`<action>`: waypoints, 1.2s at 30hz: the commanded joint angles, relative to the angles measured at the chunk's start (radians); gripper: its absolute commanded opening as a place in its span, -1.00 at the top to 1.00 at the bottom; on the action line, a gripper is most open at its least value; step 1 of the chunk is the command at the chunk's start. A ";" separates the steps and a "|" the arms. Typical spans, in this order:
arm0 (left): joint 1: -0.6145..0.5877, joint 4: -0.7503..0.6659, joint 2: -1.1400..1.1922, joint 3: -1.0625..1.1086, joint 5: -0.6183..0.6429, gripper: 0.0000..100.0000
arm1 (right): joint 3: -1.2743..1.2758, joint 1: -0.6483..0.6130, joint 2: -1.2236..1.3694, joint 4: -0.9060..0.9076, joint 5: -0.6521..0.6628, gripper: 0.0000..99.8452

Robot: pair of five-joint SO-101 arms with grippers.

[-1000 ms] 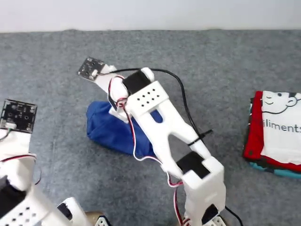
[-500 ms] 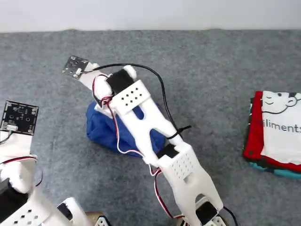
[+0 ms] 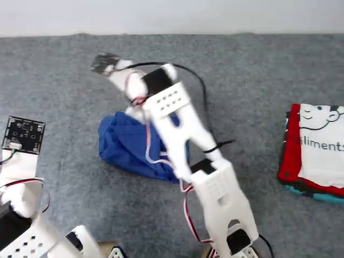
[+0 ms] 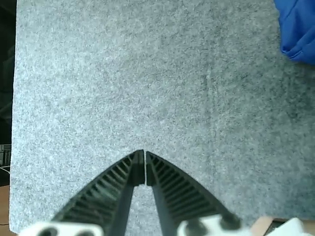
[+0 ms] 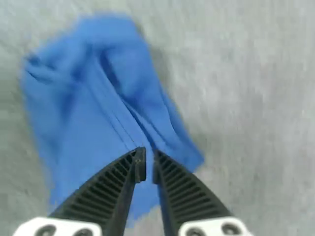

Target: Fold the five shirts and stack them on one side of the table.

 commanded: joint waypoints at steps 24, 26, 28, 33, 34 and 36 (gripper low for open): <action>0.002 -0.028 -0.005 -0.004 -0.003 0.97 | 0.244 -0.302 -0.102 0.025 -0.060 0.97; 0.000 -0.028 -0.005 -0.004 -0.003 0.97 | 0.216 -0.259 -0.108 0.027 -0.060 0.97; 0.000 -0.028 -0.005 -0.004 -0.003 0.97 | 0.190 -0.205 -0.110 0.036 -0.060 0.97; 0.000 -0.028 -0.005 -0.004 -0.003 0.97 | 0.192 -0.087 -0.093 0.038 -0.055 0.97; 0.000 -0.028 -0.005 -0.004 -0.003 0.97 | 0.201 -0.074 -0.081 0.036 -0.040 0.97; 0.000 -0.028 -0.005 -0.004 -0.003 0.97 | 0.209 -0.070 -0.041 0.036 -0.017 0.97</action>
